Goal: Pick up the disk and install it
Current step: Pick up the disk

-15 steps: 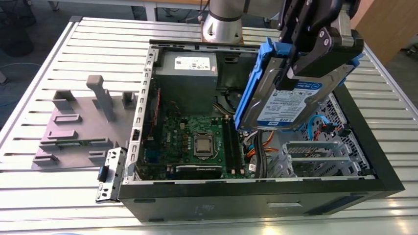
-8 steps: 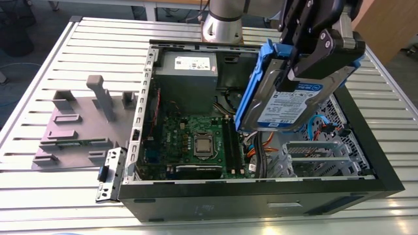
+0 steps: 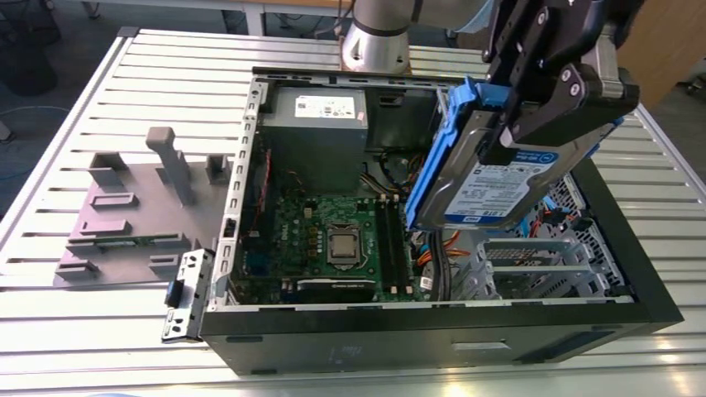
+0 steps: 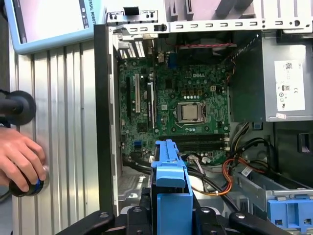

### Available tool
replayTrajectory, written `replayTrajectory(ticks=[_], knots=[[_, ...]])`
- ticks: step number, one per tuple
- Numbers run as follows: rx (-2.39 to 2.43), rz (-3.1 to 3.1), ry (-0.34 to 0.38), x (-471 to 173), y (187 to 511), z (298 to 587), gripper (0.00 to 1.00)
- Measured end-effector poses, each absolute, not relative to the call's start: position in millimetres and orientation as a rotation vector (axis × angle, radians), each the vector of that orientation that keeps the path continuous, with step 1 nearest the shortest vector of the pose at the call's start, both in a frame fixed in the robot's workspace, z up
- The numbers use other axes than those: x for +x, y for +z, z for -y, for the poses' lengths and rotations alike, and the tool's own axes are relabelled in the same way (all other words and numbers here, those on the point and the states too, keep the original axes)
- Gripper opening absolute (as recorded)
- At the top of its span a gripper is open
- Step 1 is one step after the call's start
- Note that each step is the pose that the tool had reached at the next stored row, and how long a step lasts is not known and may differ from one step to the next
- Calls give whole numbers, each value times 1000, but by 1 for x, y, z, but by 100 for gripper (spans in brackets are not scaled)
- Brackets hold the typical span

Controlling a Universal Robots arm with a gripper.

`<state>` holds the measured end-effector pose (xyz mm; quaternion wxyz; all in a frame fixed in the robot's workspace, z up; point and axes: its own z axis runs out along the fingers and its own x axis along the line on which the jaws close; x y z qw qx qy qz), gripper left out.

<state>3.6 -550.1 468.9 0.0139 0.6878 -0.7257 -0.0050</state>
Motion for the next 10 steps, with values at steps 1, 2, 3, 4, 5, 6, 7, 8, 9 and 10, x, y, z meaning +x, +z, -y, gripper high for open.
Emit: replayTrajectory(ticks=[1, 2, 3, 4, 5, 6, 7, 8, 9, 10], knots=[[2142, 2260, -16, 5, 469, 551, 36], [2142, 2260, -17, 7, 468, 552, 36], [2142, 2261, -18, 8, 468, 552, 36], [2143, 2262, -20, 9, 468, 553, 36], [2143, 2263, -21, 10, 468, 554, 36], [2143, 2264, -23, 11, 467, 555, 36], [2144, 2264, -24, 12, 467, 557, 36], [2144, 2264, -25, 13, 467, 558, 36], [2144, 2264, -25, 15, 467, 558, 36], [2144, 2264, -25, 16, 466, 559, 36]])
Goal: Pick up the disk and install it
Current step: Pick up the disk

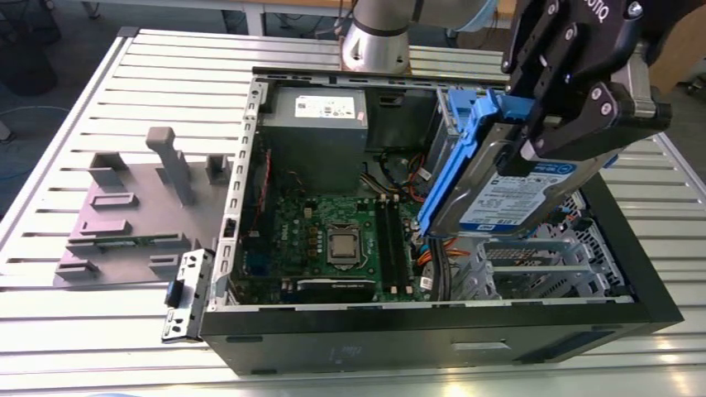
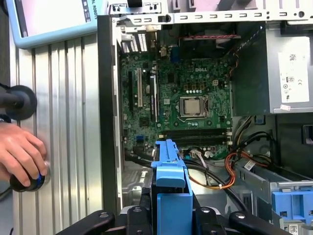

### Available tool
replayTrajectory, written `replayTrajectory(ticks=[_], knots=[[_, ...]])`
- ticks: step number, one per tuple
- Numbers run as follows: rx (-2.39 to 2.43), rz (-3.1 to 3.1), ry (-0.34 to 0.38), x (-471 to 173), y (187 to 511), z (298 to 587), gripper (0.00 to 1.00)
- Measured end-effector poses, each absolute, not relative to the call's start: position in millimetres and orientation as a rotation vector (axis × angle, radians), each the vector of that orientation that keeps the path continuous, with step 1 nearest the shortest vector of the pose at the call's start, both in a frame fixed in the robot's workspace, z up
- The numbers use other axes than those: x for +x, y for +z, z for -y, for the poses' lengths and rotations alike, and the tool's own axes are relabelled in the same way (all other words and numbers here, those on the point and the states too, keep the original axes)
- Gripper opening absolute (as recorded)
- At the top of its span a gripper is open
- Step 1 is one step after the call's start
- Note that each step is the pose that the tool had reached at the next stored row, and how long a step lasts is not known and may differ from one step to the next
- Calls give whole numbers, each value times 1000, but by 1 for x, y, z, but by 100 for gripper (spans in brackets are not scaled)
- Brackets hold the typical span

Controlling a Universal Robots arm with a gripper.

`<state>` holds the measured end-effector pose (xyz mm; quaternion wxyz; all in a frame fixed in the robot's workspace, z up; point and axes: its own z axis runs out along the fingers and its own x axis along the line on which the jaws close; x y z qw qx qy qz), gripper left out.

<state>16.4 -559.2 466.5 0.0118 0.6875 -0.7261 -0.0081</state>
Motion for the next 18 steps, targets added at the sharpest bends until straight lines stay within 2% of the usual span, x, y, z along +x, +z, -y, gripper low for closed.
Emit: replayTrajectory(ticks=[18], knots=[[2140, 2260, -33, 59, 460, 567, 36]])
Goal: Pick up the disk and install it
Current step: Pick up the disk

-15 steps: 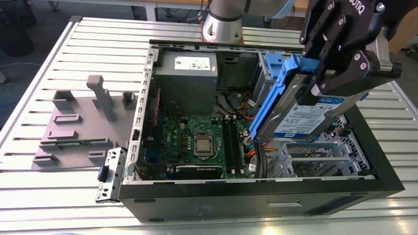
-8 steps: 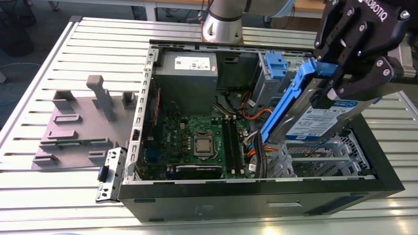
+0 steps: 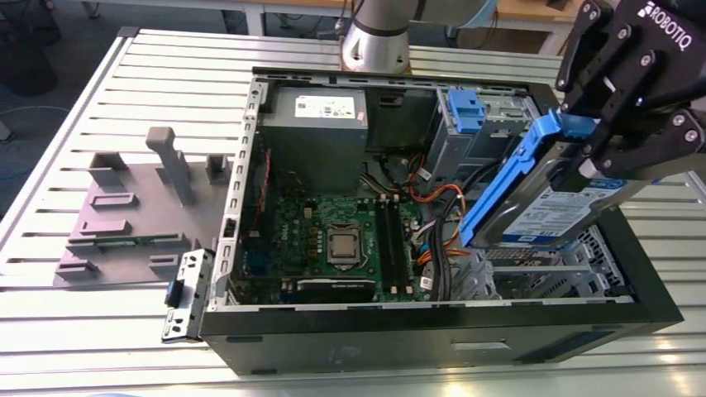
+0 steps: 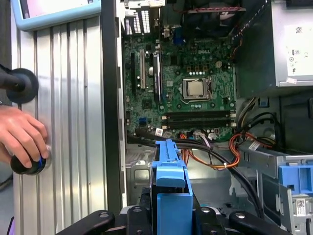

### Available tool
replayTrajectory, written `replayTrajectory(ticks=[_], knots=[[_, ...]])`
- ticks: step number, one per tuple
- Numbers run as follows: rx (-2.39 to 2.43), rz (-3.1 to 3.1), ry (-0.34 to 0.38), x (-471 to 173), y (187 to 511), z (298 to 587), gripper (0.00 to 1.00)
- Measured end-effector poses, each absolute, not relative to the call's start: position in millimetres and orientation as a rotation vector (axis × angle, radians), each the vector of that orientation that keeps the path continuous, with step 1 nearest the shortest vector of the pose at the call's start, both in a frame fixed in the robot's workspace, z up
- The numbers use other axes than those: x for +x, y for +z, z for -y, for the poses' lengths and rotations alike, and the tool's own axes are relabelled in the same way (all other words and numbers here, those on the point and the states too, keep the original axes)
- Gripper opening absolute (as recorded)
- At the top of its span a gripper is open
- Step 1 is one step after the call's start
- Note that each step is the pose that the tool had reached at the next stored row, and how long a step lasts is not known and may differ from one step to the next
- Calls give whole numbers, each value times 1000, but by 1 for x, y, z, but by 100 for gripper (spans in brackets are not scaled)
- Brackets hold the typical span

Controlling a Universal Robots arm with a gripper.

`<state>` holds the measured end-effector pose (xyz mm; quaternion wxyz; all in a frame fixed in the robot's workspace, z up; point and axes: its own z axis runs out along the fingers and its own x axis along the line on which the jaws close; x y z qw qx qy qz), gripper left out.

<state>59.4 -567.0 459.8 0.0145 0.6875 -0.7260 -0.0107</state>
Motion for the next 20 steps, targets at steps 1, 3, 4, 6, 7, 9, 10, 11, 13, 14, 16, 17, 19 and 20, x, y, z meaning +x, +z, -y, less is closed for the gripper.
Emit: replayTrajectory(ticks=[1, 3, 4, 6, 7, 9, 10, 11, 13, 14, 16, 17, 19, 20], knots=[[2140, 2260, -34, 62, 459, 567, 36], [2140, 2260, -34, 66, 459, 568, 36], [2140, 2259, -35, 67, 458, 568, 36], [2150, 2248, -35, 70, 457, 568, 36], [2158, 2240, -35, 71, 457, 568, 36], [2166, 2232, -35, 74, 456, 568, 36], [2166, 2231, -36, 76, 455, 568, 36], [2166, 2231, -36, 77, 455, 568, 36], [2166, 2231, -36, 81, 454, 568, 36], [2167, 2230, -37, 82, 454, 568, 36], [2167, 2229, -37, 85, 453, 568, 36], [2169, 2227, -38, 87, 452, 568, 36], [2170, 2225, -38, 90, 451, 568, 36], [2171, 2224, -39, 92, 450, 568, 36]])
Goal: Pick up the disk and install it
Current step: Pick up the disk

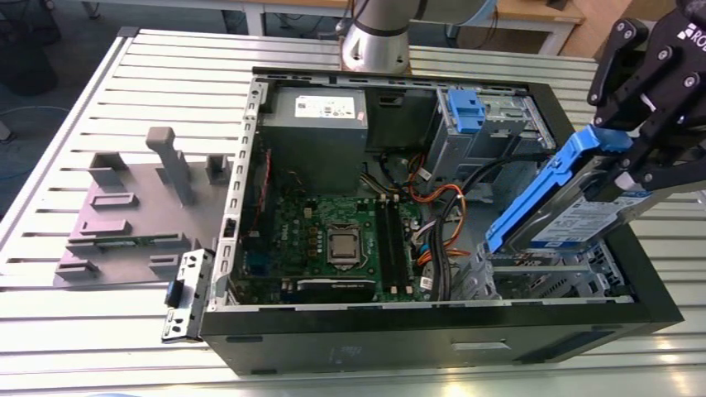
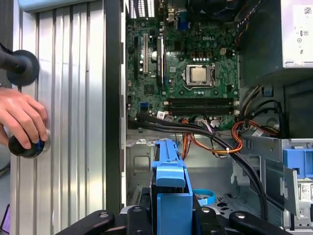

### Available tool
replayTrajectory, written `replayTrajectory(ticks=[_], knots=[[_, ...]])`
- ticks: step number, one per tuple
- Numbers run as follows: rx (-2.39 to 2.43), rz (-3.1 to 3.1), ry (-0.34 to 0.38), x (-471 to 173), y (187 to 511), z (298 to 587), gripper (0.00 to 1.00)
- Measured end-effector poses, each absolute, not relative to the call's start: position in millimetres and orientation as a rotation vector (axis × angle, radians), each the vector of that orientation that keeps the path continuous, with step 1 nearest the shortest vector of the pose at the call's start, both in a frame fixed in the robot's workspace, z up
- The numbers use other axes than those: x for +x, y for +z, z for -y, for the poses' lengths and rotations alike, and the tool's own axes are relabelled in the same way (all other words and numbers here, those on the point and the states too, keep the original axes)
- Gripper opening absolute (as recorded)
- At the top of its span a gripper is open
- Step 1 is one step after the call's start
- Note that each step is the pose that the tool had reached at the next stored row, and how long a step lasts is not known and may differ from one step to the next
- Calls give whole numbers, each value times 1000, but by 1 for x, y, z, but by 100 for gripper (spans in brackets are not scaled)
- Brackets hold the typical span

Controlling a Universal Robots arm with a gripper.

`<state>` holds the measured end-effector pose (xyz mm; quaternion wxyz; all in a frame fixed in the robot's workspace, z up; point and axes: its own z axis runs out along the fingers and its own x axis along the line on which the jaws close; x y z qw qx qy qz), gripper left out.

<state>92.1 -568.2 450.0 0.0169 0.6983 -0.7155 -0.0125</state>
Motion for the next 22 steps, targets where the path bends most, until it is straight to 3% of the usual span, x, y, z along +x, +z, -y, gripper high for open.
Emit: replayTrajectory(ticks=[22], knots=[[2170, 2223, -40, 99, 438, 571, 36]])
